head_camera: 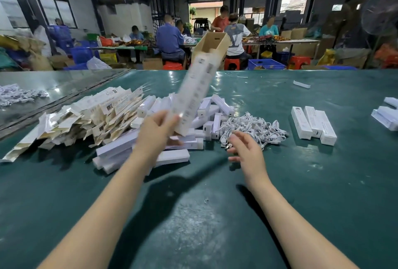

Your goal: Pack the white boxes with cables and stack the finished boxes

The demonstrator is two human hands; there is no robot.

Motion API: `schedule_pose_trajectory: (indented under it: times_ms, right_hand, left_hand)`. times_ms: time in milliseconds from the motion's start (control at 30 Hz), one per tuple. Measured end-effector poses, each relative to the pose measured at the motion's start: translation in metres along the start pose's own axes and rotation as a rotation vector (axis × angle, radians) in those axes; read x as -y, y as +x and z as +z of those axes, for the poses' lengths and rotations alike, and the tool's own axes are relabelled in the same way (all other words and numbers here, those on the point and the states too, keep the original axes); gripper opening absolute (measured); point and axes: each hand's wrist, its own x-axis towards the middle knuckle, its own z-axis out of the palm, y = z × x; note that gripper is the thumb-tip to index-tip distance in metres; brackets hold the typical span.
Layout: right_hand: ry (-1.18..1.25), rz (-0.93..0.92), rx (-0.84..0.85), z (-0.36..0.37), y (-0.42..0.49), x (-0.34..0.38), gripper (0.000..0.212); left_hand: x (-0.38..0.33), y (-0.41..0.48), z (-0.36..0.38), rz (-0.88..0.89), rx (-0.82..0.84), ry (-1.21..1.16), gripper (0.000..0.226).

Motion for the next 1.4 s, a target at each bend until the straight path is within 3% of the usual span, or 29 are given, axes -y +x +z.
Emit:
schedule_pose_trajectory:
  times_ms: [67,133,200,233,267,300,333,400,533,633,800,900,967,1033,1200,1333,1400]
  right_hand:
    - [0.283,0.121,0.071,-0.002,-0.003,0.005,0.009]
    - [0.503,0.199,0.166,-0.009,-0.004,0.007,0.037]
    - [0.575,0.236,0.282,-0.015,-0.003,0.008,0.058]
    - [0.583,0.241,0.321,-0.017,-0.004,0.008,0.052]
    - [0.592,0.251,0.314,-0.018,-0.003,0.006,0.034]
    - [0.598,0.270,0.277,-0.017,-0.004,0.007,0.015]
    - [0.594,0.282,0.234,-0.016,-0.003,0.006,0.010]
    - [0.580,0.281,0.158,-0.013,-0.001,0.004,0.012]
    - [0.483,0.226,0.004,-0.006,-0.002,0.001,0.026]
    - [0.485,0.224,-0.053,-0.002,-0.003,0.001,0.026]
    - [0.529,0.308,0.136,-0.009,-0.006,0.007,0.042]
    - [0.555,0.318,0.275,-0.014,-0.007,0.007,0.026]
    - [0.618,0.306,0.303,-0.014,-0.006,0.006,0.046]
    - [0.690,0.309,0.248,-0.014,-0.006,0.005,0.057]
    - [0.890,0.340,-0.011,-0.018,0.000,0.001,0.021]
    - [0.859,0.347,-0.041,-0.018,0.002,0.003,0.023]
    - [0.816,0.362,-0.070,-0.015,0.000,0.003,0.018]
  left_hand:
    - [0.012,-0.018,0.017,-0.123,0.300,-0.011,0.018]
    - [0.026,-0.029,0.026,-0.259,0.559,0.018,0.014]
    - [0.036,-0.033,0.031,-0.326,0.653,0.026,0.012]
    - [0.039,-0.034,0.033,-0.329,0.639,0.022,0.012]
    - [0.041,-0.034,0.035,-0.316,0.594,0.023,0.012]
    - [0.043,-0.033,0.036,-0.287,0.529,0.034,0.013]
    - [0.044,-0.033,0.037,-0.246,0.464,0.061,0.013]
    - [0.046,-0.033,0.037,-0.153,0.389,0.143,0.017]
    - [0.044,-0.040,0.040,-0.038,0.493,0.251,0.046]
    - [0.044,-0.047,0.049,0.041,0.471,0.291,0.034]
    - [0.037,-0.044,0.047,-0.088,0.387,0.093,0.032]
    - [0.033,-0.046,0.046,-0.233,0.568,-0.157,0.037]
    - [0.031,-0.049,0.049,-0.328,0.662,-0.310,0.030]
    - [0.031,-0.051,0.052,-0.340,0.669,-0.296,0.031]
    - [0.037,-0.048,0.055,-0.257,0.472,-0.260,0.024]
    - [0.036,-0.043,0.045,-0.182,0.479,-0.337,0.013]
    - [0.035,-0.047,0.046,-0.142,0.522,-0.274,0.018]
